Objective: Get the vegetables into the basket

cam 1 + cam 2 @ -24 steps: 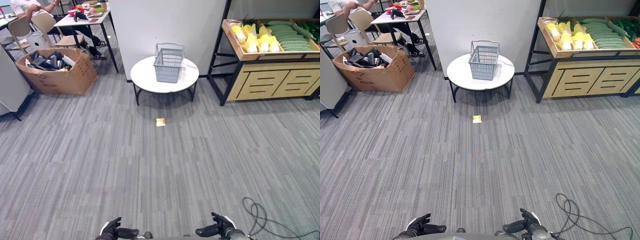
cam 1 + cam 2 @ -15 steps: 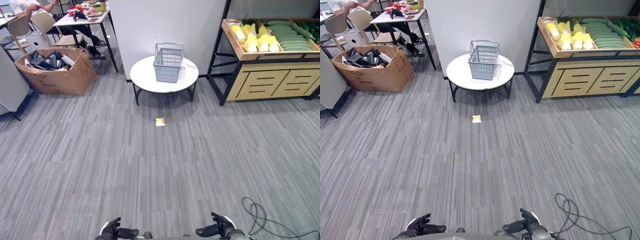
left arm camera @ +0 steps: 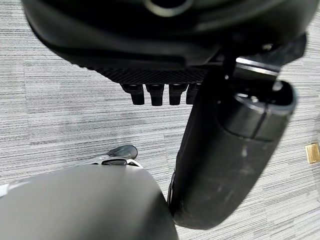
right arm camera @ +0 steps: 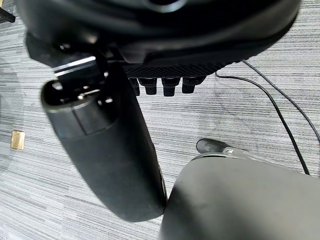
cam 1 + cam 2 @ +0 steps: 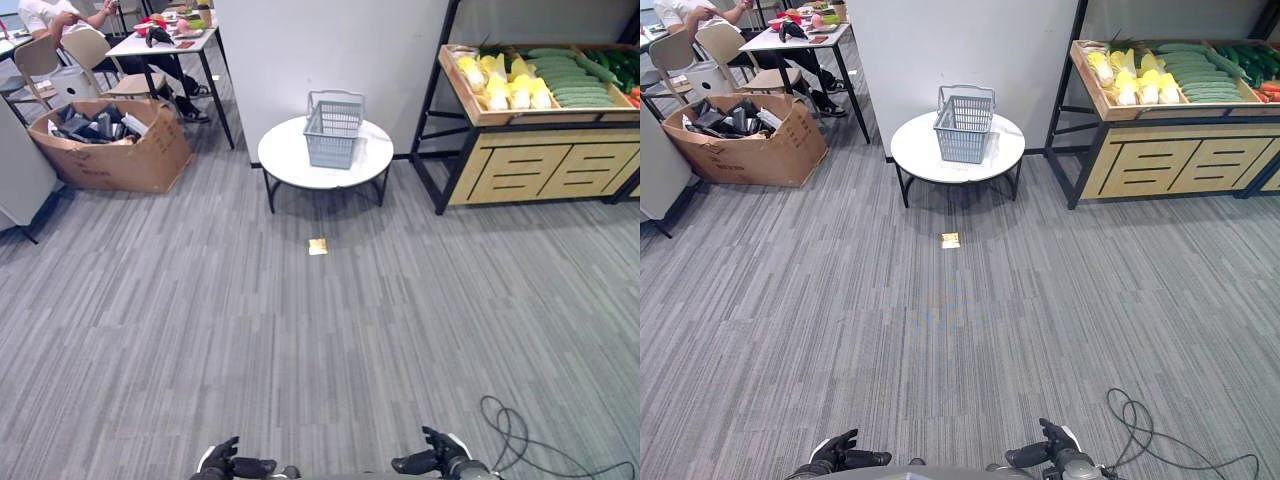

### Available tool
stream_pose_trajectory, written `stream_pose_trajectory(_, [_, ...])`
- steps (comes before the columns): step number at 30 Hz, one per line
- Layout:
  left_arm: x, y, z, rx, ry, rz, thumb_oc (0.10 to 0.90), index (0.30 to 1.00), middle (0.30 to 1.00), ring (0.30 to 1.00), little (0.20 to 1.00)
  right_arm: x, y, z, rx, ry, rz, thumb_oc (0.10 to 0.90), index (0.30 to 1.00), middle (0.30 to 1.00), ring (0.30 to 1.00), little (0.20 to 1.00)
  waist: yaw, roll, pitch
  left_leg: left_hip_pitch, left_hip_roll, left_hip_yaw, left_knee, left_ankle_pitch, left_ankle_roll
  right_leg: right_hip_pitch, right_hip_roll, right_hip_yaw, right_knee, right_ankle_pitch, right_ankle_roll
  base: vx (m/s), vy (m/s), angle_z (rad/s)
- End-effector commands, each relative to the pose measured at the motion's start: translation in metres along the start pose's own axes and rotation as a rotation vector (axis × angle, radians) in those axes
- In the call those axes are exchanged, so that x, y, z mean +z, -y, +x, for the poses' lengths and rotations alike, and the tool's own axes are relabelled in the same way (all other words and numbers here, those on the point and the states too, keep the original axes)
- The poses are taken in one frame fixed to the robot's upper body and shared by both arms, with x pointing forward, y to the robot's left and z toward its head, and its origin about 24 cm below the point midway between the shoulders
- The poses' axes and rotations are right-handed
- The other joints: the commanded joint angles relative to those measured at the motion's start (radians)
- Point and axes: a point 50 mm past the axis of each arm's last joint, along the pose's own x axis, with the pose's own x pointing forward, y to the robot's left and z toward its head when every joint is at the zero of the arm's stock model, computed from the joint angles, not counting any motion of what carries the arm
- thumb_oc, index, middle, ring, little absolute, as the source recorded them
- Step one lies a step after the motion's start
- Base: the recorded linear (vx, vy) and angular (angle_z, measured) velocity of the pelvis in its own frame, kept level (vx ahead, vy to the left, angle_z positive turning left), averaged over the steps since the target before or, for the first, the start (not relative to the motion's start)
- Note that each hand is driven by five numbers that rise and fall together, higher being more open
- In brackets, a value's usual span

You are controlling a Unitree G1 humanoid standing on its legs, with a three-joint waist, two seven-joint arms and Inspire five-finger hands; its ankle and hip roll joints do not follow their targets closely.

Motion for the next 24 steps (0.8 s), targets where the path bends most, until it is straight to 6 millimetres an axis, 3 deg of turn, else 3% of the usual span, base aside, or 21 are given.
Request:
stream_pose_trajectory(1, [-0.007,0.008,0.000,-0.003,-0.052,-0.014,0.900,1.000,1.000,1.000,1.000,-0.001,0.003,0.000,-0.007,-0.023,-0.030,0.900,1.000,1.000,1.000,1.000,-0.013,-0.024,0.040,0.075,0.085,-0.086,-0.083,0.066,-0.081,-0.001,-0.042,0.010,-0.082,0.119,0.074,0.02,-0.031,-0.01])
stream_pose_trajectory(8, [-0.002,0.003,0.001,0.016,-0.040,-0.012,0.900,1.000,1.000,1.000,1.000,0.005,0.006,0.001,-0.015,-0.001,-0.023,0.900,1.000,1.000,1.000,1.000,-0.014,-0.023,0.058,0.057,0.098,-0.091,-0.069,0.080,-0.086,-0.033,-0.031,0.017,-0.038,0.099,0.061,0.02,-0.048,-0.01])
stream_pose_trajectory(10, [0.006,-0.003,0.002,0.039,-0.025,0.036,0.900,1.000,1.000,1.000,1.000,0.015,0.010,0.002,-0.026,0.030,-0.038,0.900,1.000,1.000,1.000,1.000,-0.023,-0.013,0.091,0.002,0.118,-0.107,0.022,0.090,-0.092,-0.102,-0.010,0.028,0.073,0.050,0.033,0.03,-0.176,0.05])
stream_pose_trajectory(13, [0.012,-0.002,0.003,0.035,-0.004,0.021,0.900,1.000,1.000,1.000,1.000,0.015,0.013,0.002,-0.038,0.036,-0.029,0.900,1.000,1.000,1.000,1.000,-0.025,-0.023,0.111,-0.067,0.124,-0.110,0.173,0.106,-0.106,-0.092,-0.012,0.021,0.073,0.045,0.018,0.06,-0.138,0.09])
stream_pose_trajectory(15, [0.017,-0.002,0.004,0.045,0.012,-0.021,0.900,1.000,1.000,1.000,1.000,0.014,0.018,0.001,-0.055,0.030,-0.025,0.900,1.000,1.000,1.000,1.000,-0.018,-0.027,0.129,-0.119,0.098,-0.157,0.239,0.126,-0.105,-0.078,-0.017,0.018,0.066,0.044,0.015,0.09,-0.053,0.10])
stream_pose_trajectory(16, [0.021,-0.001,0.004,0.044,0.025,-0.040,0.900,1.000,1.000,1.000,1.000,0.015,0.022,0.001,-0.070,0.031,-0.027,0.900,1.000,1.000,1.000,1.000,-0.010,-0.029,0.134,-0.177,0.059,-0.208,0.202,0.112,-0.092,-0.069,-0.028,0.024,0.058,0.040,0.025,0.10,0.008,0.13])
stream_pose_trajectory(18, [0.020,-0.001,0.004,0.044,0.023,-0.041,0.900,1.000,1.000,1.000,1.000,0.014,0.023,0.001,-0.074,0.029,-0.031,0.900,1.000,1.000,1.000,1.000,-0.009,-0.031,0.133,-0.189,0.052,-0.215,0.173,0.093,-0.084,-0.064,-0.032,0.029,0.057,0.034,0.030,0.12,0.054,0.14])
stream_pose_trajectory(20, [0.016,0.000,0.004,0.042,0.014,-0.041,0.900,1.000,1.000,1.000,1.000,0.012,0.025,0.001,-0.081,0.023,-0.033,0.900,1.000,1.000,1.000,1.000,-0.006,-0.027,0.123,-0.221,0.071,-0.215,0.100,0.098,-0.077,-0.051,-0.037,0.041,0.057,0.015,0.040,0.21,0.135,0.10])
stream_pose_trajectory(24, [0.010,-0.002,0.003,0.040,0.004,-0.043,0.900,1.000,1.000,1.000,1.000,0.006,0.025,0.000,-0.072,0.003,-0.032,0.900,1.000,1.000,1.000,1.000,0.006,-0.024,0.111,-0.235,0.091,-0.178,0.076,0.130,-0.078,-0.005,-0.045,0.074,0.068,-0.019,0.049,0.25,0.197,-0.14])
